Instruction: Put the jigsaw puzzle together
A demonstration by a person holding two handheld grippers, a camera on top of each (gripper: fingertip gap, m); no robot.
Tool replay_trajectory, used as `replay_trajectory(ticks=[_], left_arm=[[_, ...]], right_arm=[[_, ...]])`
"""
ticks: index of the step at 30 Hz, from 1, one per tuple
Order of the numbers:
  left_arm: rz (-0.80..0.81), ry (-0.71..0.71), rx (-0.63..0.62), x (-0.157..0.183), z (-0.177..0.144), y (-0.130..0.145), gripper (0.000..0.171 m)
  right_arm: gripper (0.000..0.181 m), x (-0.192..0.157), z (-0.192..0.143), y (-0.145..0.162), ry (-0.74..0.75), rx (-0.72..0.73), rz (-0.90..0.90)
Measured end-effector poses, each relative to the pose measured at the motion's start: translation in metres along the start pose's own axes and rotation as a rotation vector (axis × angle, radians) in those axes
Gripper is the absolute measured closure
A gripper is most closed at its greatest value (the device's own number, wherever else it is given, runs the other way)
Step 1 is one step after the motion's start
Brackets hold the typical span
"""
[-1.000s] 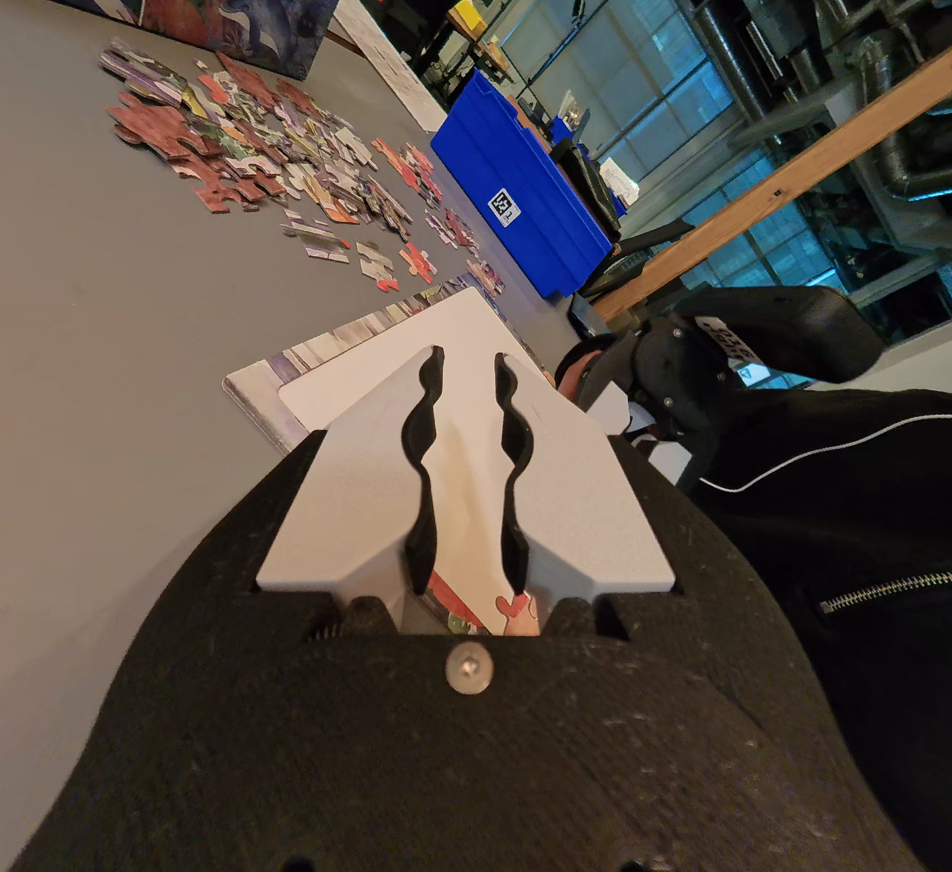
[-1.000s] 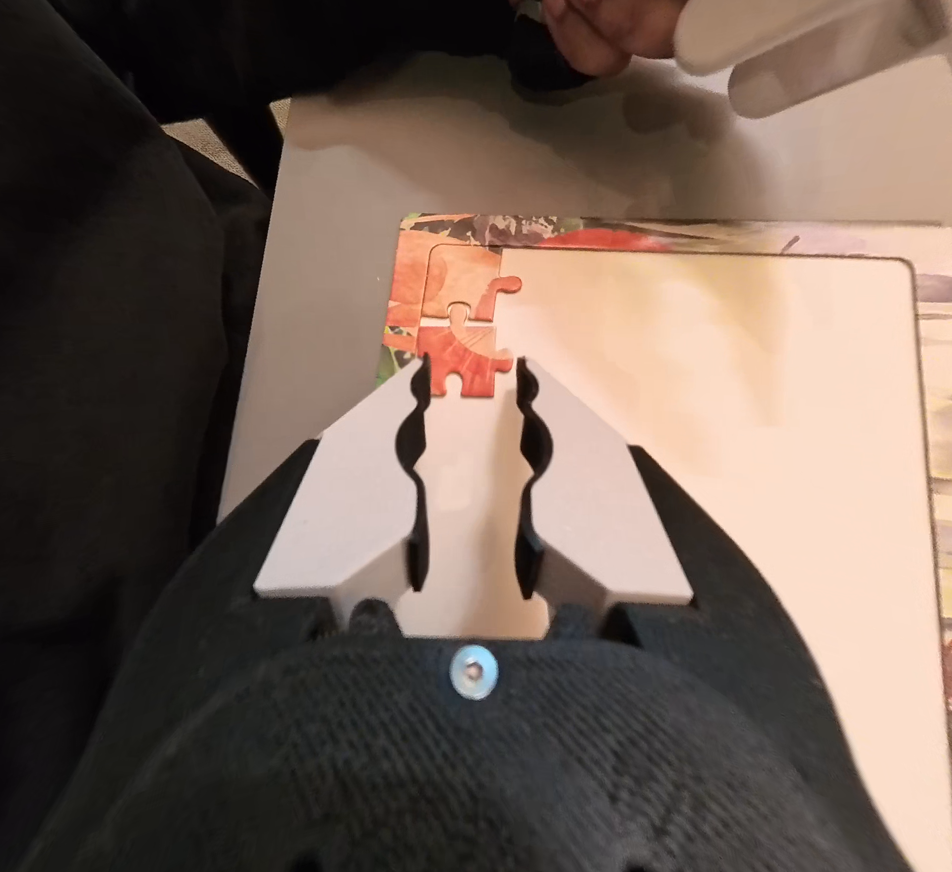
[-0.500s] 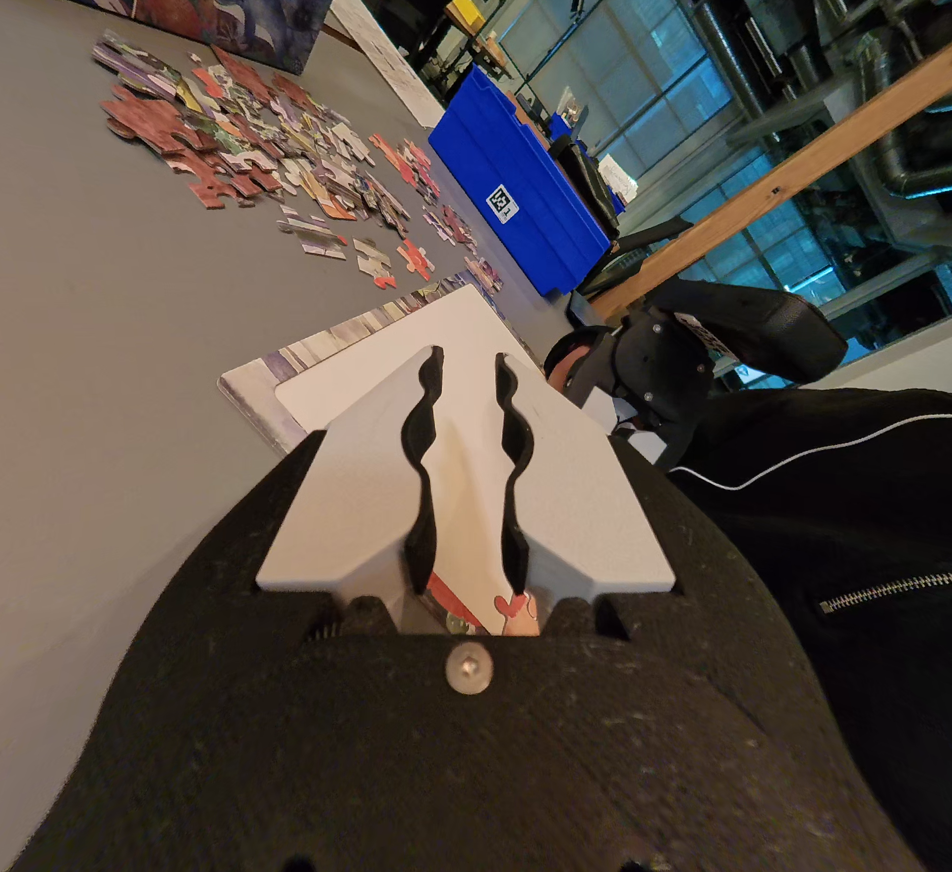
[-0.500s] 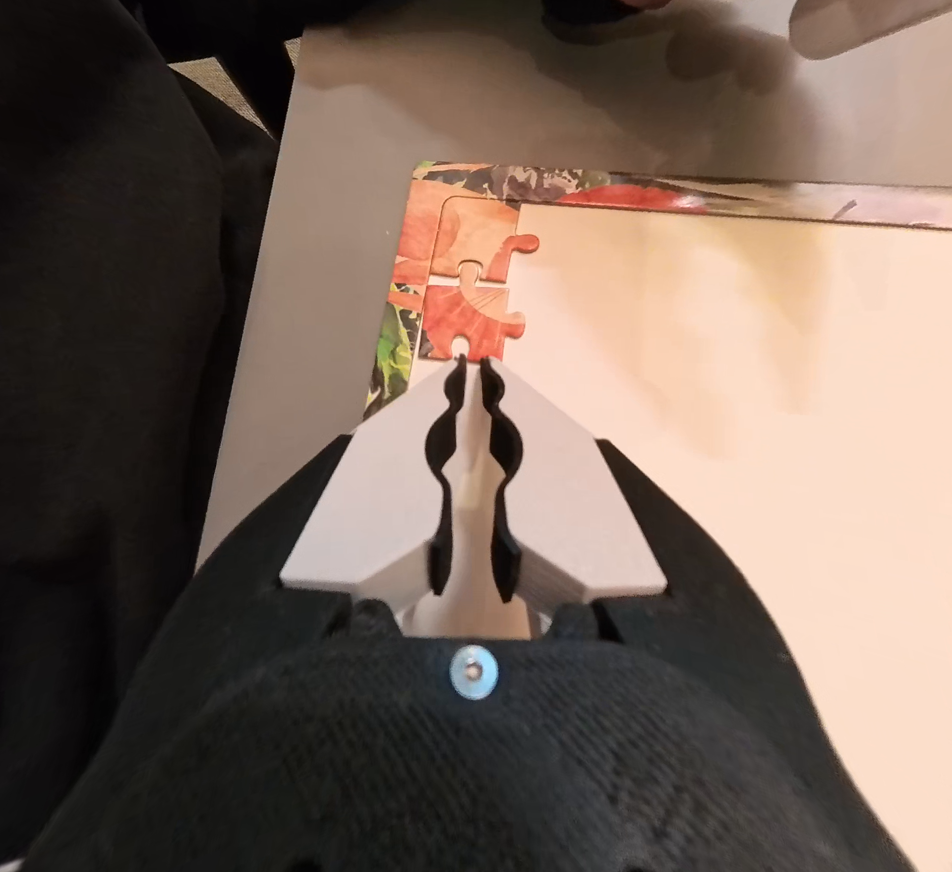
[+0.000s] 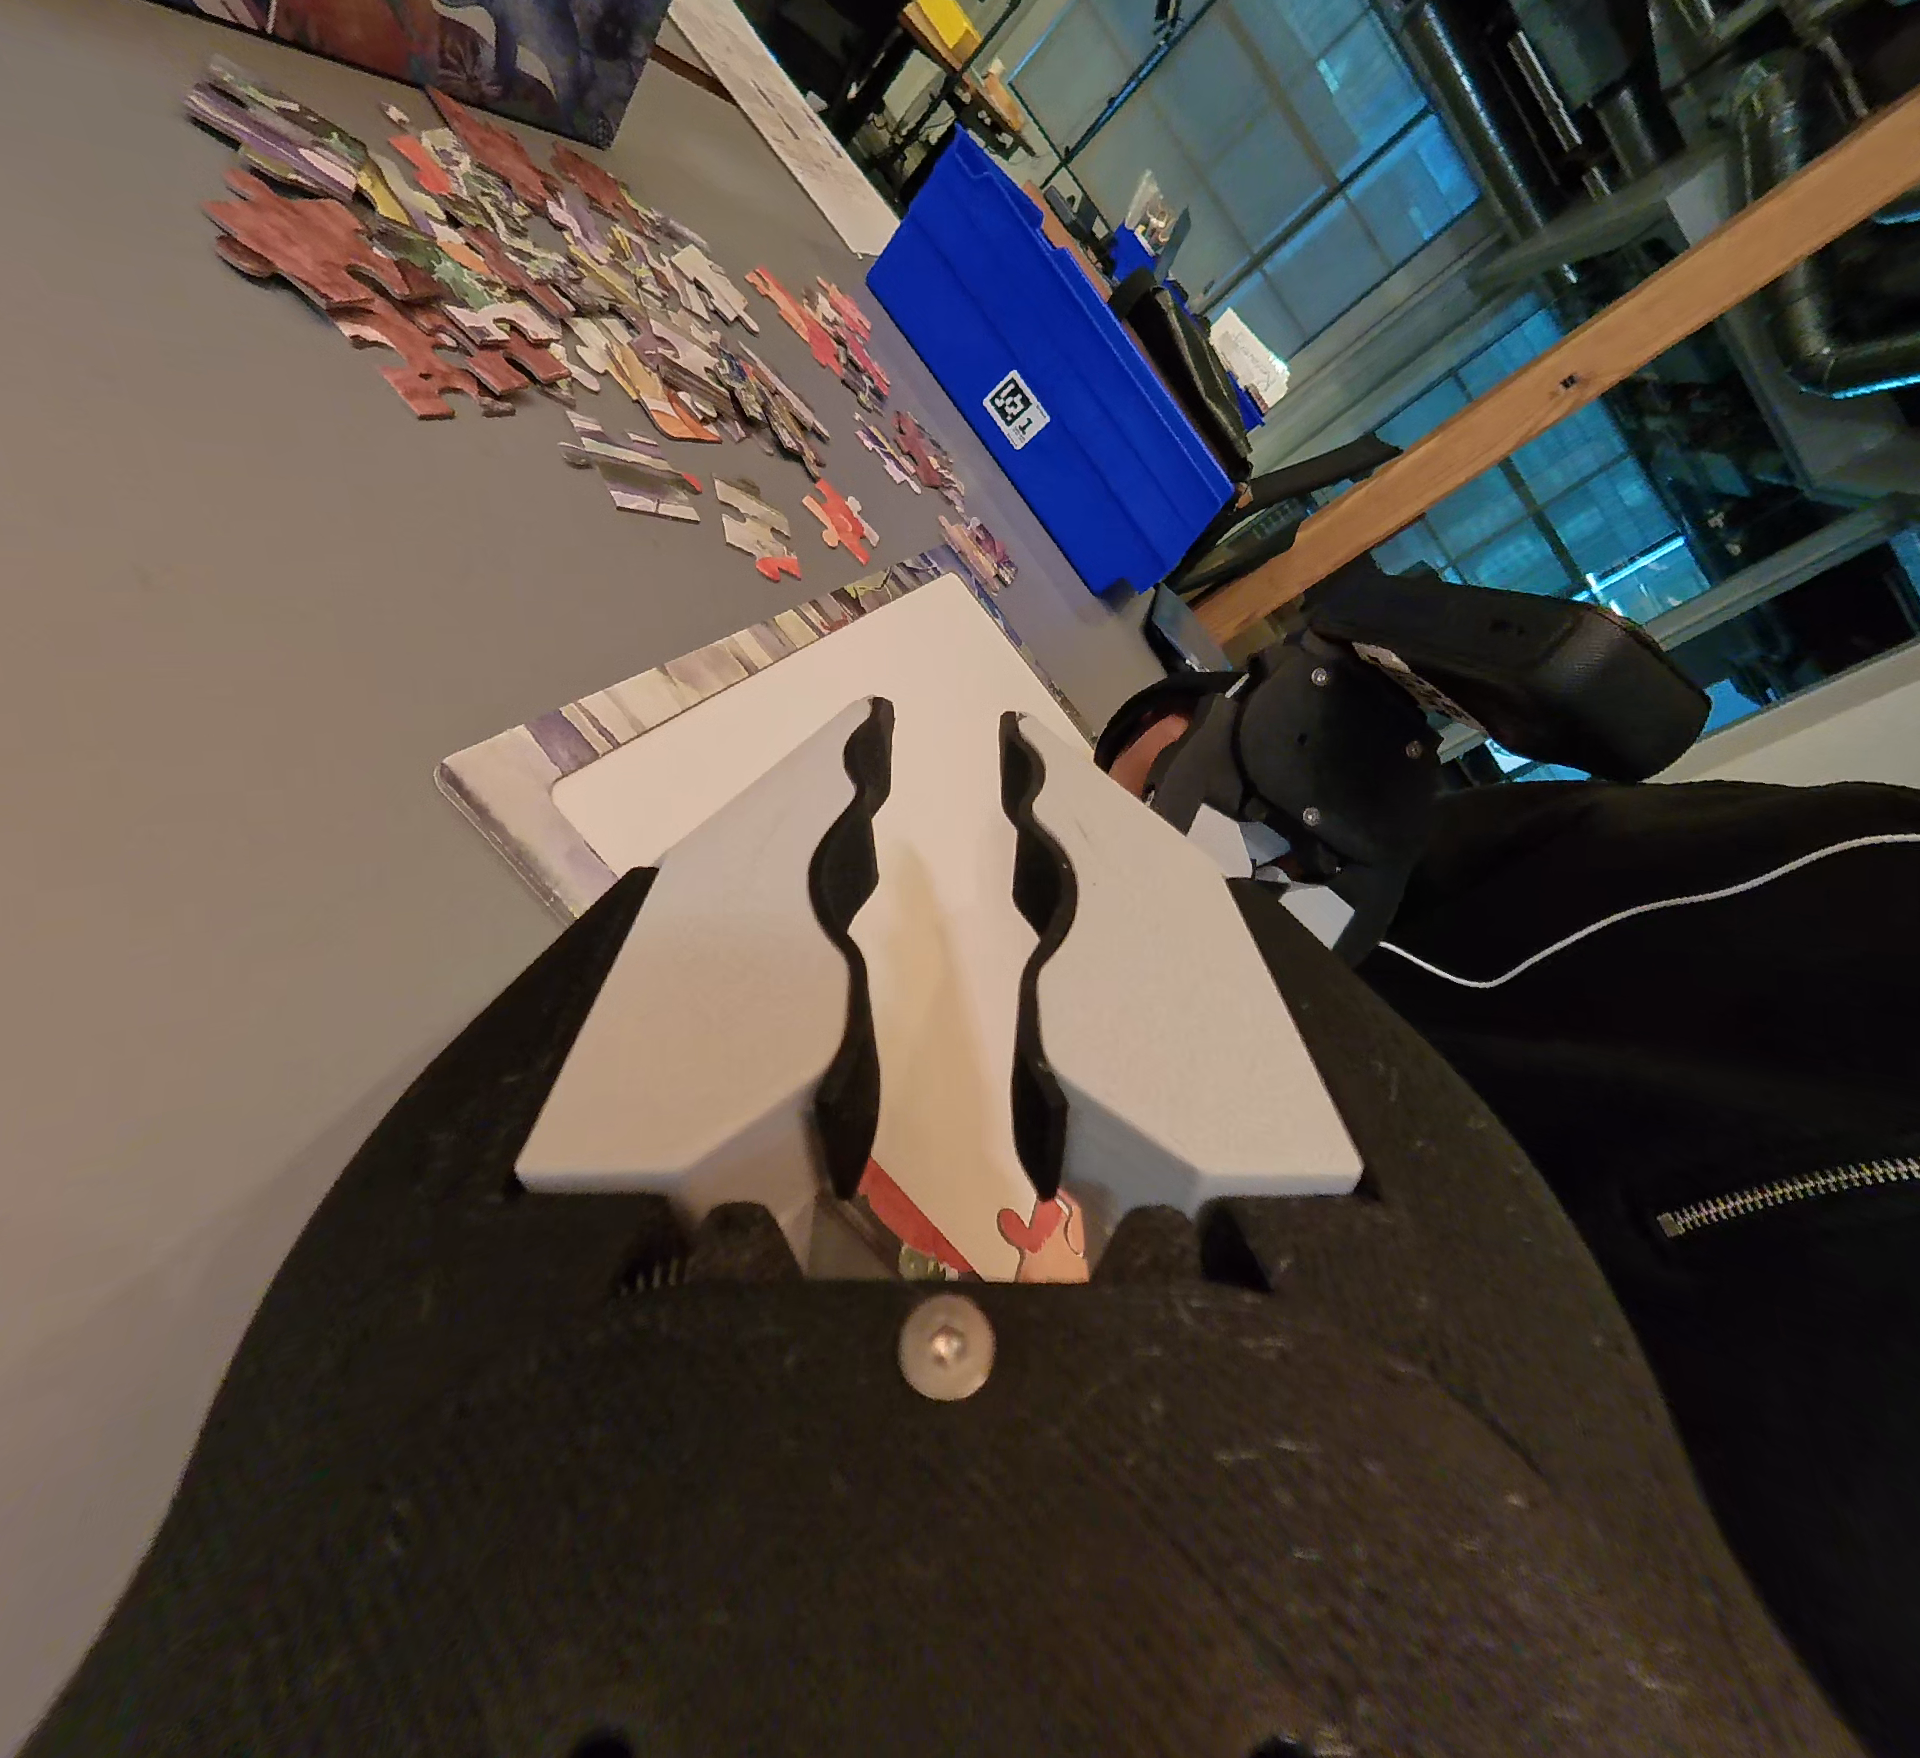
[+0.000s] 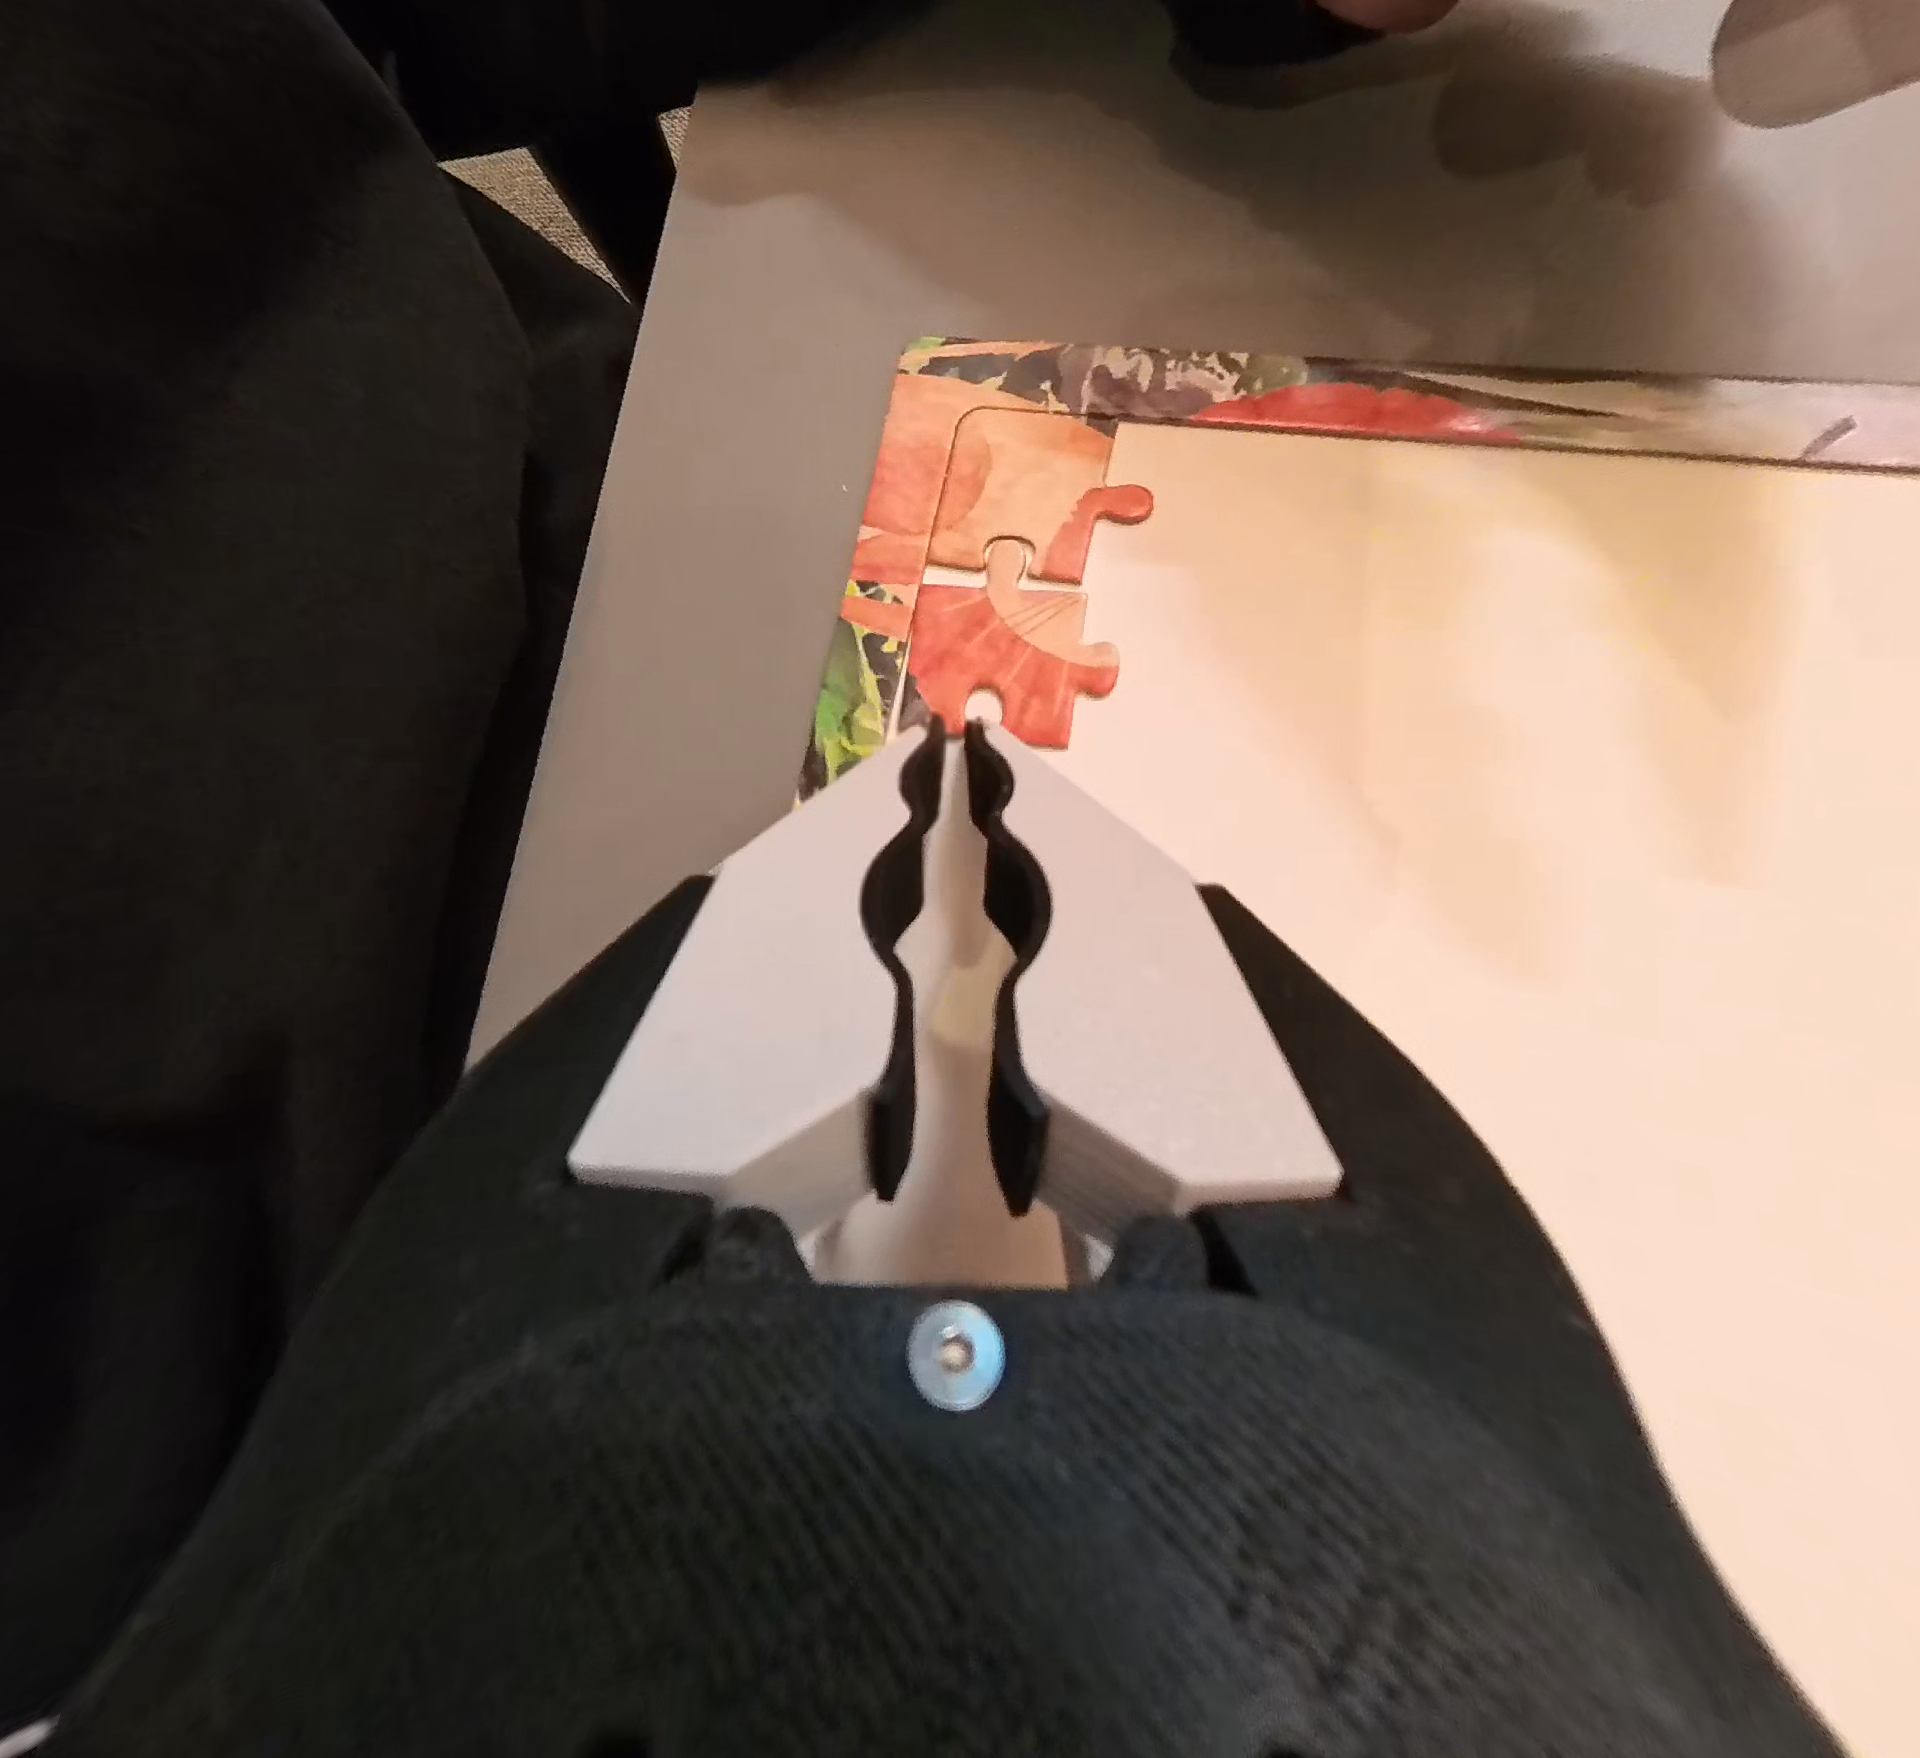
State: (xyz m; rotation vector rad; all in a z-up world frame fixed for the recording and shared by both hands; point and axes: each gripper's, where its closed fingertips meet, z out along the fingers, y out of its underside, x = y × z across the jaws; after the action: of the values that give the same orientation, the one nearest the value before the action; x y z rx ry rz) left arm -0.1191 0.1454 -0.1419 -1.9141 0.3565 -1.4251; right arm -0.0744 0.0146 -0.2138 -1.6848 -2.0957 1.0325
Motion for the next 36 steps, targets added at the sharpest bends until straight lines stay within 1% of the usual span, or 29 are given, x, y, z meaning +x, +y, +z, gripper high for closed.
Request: replay_trajectory(ticks=[10, 12, 14, 16, 19, 22, 24, 26, 30, 36], left_arm=[[0.0, 0.002, 0.0, 0.0, 0.0, 0.0, 0.152], [0.0, 0.002, 0.0, 0.0, 0.0, 0.0, 0.152], [-0.001, 0.003, 0.002, 0.0, 0.0, 0.0, 0.152], [-0.002, 0.003, 0.002, 0.001, 0.0, 0.0, 0.152], [-0.002, 0.003, 0.0, 0.0, 0.0, 0.0, 0.152], [-0.002, 0.004, -0.001, 0.0, 0.0, 0.0, 0.152], [-0.002, 0.004, -0.002, 0.0, 0.001, 0.0, 0.152], [-0.002, 0.003, -0.003, 0.0, 0.001, 0.001, 0.152], [-0.002, 0.002, -0.003, 0.0, 0.001, 0.001, 0.152], [-0.003, 0.002, -0.003, 0.0, 0.001, 0.001, 0.152]], right_arm=[[0.172, -0.007, 0.005, -0.006, -0.052, 0.037, 0.023], [0.172, -0.006, 0.002, -0.006, -0.047, 0.041, 0.018], [0.171, -0.003, -0.004, -0.012, -0.03, 0.078, 0.014], [0.162, 0.004, -0.009, -0.019, 0.009, 0.113, 0.012], [0.143, 0.011, -0.006, -0.015, 0.075, 0.089, -0.022], [0.134, 0.007, 0.002, -0.015, 0.075, 0.072, -0.06], [0.132, 0.004, 0.007, -0.014, 0.077, 0.058, -0.08], [0.132, 0.004, 0.009, -0.014, 0.089, 0.057, -0.099], [0.144, 0.01, 0.007, -0.011, 0.128, 0.038, -0.117], [0.15, 0.011, 0.004, -0.009, 0.131, 0.025, -0.118]])
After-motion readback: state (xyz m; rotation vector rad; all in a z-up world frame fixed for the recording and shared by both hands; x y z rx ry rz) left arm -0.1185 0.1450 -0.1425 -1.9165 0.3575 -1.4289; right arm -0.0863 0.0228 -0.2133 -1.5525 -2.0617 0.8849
